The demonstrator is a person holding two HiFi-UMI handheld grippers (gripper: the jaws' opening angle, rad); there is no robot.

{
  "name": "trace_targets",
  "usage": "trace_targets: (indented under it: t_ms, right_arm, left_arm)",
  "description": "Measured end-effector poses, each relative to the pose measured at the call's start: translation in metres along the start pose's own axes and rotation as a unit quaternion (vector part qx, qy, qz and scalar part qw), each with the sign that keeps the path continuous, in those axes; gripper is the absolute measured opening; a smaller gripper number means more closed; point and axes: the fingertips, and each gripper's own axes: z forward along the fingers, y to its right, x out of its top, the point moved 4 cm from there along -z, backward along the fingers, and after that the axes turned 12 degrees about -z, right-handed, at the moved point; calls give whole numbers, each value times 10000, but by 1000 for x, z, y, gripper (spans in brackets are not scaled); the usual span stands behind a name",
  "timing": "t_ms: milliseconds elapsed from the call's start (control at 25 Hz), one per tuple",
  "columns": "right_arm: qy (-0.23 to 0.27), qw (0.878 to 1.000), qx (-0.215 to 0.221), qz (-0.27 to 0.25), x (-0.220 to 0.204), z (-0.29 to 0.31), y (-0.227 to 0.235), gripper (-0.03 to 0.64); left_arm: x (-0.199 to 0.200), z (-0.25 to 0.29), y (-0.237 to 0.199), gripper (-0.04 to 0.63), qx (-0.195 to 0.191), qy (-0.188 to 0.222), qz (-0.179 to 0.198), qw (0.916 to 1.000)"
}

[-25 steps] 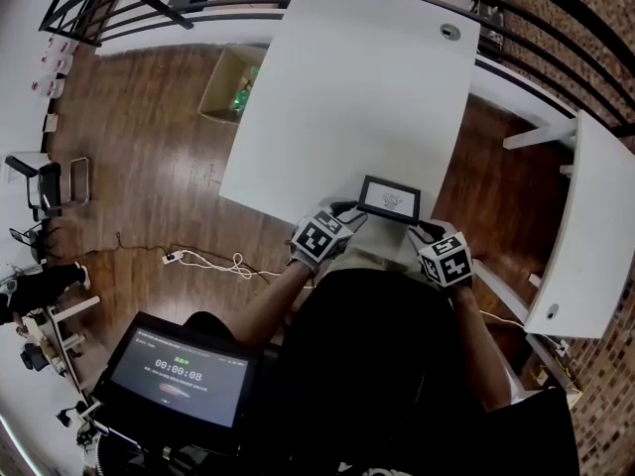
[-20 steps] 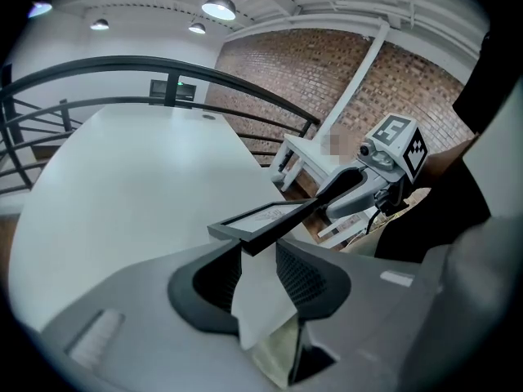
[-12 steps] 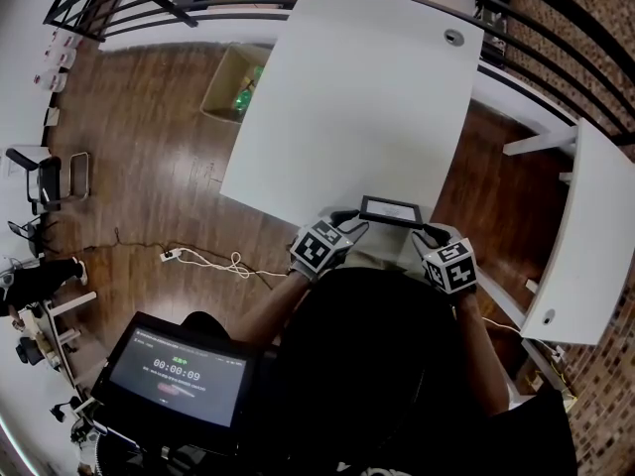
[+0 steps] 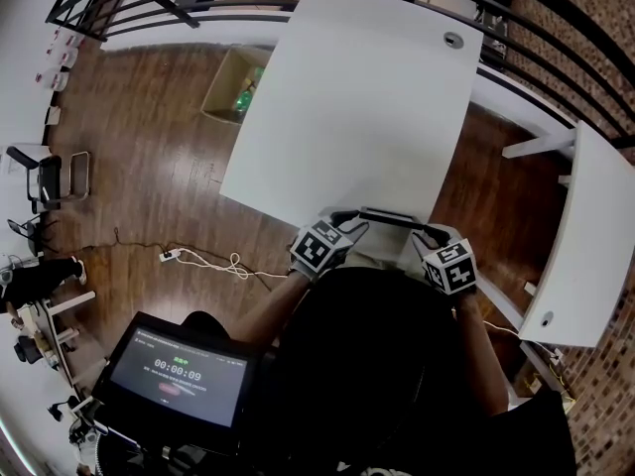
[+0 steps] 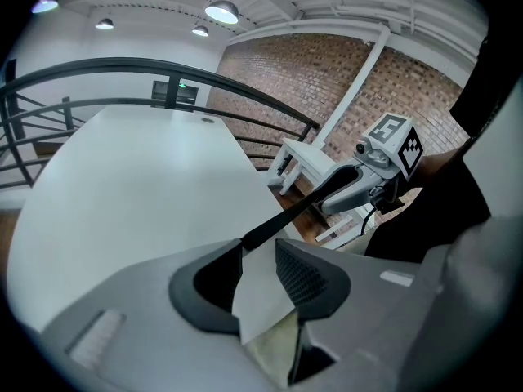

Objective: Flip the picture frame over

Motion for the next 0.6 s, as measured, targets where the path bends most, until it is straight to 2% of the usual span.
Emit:
trace_targets:
  t_ms: [600]
  right_arm:
    - [-28,10000,-20,46,4,2,6,101]
  left_arm:
    - [7,2,-4,132,75,14,18,10000]
